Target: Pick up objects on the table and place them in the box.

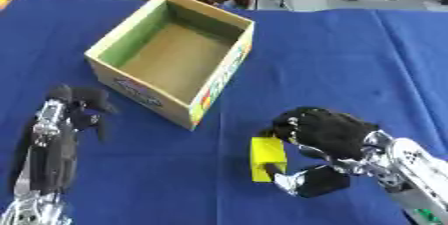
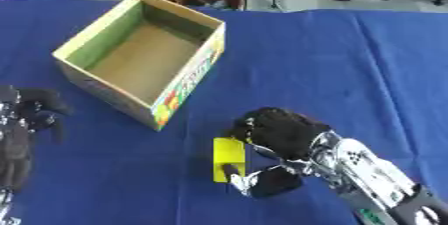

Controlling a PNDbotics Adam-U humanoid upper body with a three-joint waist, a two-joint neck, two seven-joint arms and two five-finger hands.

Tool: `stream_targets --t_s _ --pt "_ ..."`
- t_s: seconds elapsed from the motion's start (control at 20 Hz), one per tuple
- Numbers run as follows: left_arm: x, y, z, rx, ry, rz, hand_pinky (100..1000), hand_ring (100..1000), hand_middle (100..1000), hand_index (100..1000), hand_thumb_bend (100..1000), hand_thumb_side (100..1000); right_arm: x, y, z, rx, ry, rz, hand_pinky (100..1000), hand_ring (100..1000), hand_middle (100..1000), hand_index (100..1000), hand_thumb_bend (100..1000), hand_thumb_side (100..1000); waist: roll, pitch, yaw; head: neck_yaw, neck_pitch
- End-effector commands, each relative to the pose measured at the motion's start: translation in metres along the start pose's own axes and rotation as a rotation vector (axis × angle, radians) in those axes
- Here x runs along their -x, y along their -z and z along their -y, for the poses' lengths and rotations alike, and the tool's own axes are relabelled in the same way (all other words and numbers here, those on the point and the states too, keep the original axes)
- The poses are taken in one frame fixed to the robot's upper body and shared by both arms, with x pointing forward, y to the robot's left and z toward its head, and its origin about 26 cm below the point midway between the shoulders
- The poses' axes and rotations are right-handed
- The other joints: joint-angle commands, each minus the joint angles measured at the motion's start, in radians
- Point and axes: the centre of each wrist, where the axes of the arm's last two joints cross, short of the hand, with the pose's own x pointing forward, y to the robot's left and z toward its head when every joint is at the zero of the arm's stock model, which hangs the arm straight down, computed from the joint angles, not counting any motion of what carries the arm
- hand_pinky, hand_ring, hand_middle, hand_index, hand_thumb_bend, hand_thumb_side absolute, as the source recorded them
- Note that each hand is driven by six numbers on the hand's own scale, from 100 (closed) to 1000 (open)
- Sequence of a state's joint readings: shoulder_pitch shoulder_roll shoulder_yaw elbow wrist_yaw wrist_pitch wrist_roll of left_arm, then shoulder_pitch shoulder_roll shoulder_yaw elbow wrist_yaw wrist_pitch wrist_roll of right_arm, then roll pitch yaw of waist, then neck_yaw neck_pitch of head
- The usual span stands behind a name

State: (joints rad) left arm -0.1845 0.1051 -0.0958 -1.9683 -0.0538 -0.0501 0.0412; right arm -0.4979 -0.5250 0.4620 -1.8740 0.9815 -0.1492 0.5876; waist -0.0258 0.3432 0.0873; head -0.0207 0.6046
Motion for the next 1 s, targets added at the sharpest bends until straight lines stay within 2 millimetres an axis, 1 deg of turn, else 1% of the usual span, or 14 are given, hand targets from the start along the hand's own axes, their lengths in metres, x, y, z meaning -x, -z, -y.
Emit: stream_targets --t_s 0.05,0.15,0.3,0.35,0.4,0.45,0.5,0.6,0.65,0.7,0.75,0.8,0.95,1.0 --pt "-0.0036 0.0008 0.0007 0.015 0.006 0.016 237 521 462 601 100 981 0.0033 -0.006 0.0115 0.024 0.018 0.002 789 801 597 801 100 848 0.003 -0.015 0.002 -0.002 -0.006" --pt "-0.0032 0.0006 0.0009 0.017 0.007 0.015 237 522 462 601 100 977 0.0036 -0.0062 0.014 0.023 0.043 0.007 787 795 583 766 100 817 0.003 -0.015 0.004 -0.003 -0.006" --pt "-0.003 0.0005 0.001 0.019 0.008 0.015 237 522 462 601 100 978 0.0039 -0.0065 0.0159 0.015 0.068 0.012 779 781 558 740 100 791 0.003 -0.014 0.007 -0.005 -0.007" --pt "-0.003 0.0005 0.0011 0.019 0.008 0.015 237 522 463 601 100 977 0.0039 -0.0067 0.0161 0.014 0.073 0.012 769 763 522 692 100 750 0.003 -0.013 0.008 -0.005 -0.008" --pt "-0.003 0.0006 0.0011 0.02 0.009 0.016 237 522 463 601 100 976 0.0041 -0.0068 0.016 0.012 0.077 0.012 768 759 514 680 100 741 0.003 -0.012 0.009 -0.005 -0.008" --pt "-0.003 0.0006 0.0011 0.02 0.009 0.016 237 522 463 601 100 979 0.0042 -0.0069 0.0155 0.008 0.08 0.011 766 755 506 677 100 750 0.004 -0.012 0.009 -0.005 -0.008" --pt "-0.003 0.0007 0.0011 0.02 0.009 0.016 237 522 463 601 100 981 0.0043 -0.0068 0.0149 0.002 0.081 0.011 767 758 513 706 100 772 0.003 -0.011 0.01 -0.005 -0.007" --pt "-0.003 0.0008 0.0013 0.022 0.009 0.016 238 522 463 602 100 982 0.0041 -0.0065 0.0129 -0.018 0.078 0.017 776 783 546 865 100 846 0.003 -0.01 0.01 -0.005 -0.007" --pt "-0.0031 0.0009 0.0013 0.022 0.009 0.017 238 522 463 602 100 982 0.0042 -0.0064 0.0117 -0.03 0.074 0.019 781 794 567 924 100 880 0.003 -0.009 0.01 -0.005 -0.006" --pt "-0.0032 0.001 0.0013 0.023 0.009 0.018 238 522 463 602 100 982 0.0044 -0.0066 0.0111 -0.04 0.07 0.019 786 804 584 961 100 903 0.003 -0.009 0.009 -0.005 -0.006" --pt "-0.0032 0.001 0.0013 0.023 0.009 0.018 238 522 463 602 100 982 0.0046 -0.0068 0.0108 -0.048 0.064 0.017 787 806 588 967 100 910 0.003 -0.009 0.009 -0.004 -0.006" --pt "-0.0033 0.0011 0.0013 0.023 0.009 0.018 238 522 463 602 100 983 0.0051 -0.0069 0.0103 -0.055 0.059 0.013 798 829 626 996 100 959 0.003 -0.008 0.008 -0.003 -0.006" --pt "-0.0034 0.0012 0.0015 0.026 0.009 0.019 238 522 463 602 100 984 0.0061 -0.0068 0.008 -0.085 0.034 0.0 807 847 677 1000 100 1000 0.002 -0.007 0.006 -0.003 -0.007" --pt "-0.0032 0.0012 0.0014 0.026 0.01 0.019 238 522 464 602 100 984 0.006 -0.0066 0.0068 -0.095 0.029 0.0 812 852 704 1000 100 1000 0.002 -0.007 0.005 -0.004 -0.007"
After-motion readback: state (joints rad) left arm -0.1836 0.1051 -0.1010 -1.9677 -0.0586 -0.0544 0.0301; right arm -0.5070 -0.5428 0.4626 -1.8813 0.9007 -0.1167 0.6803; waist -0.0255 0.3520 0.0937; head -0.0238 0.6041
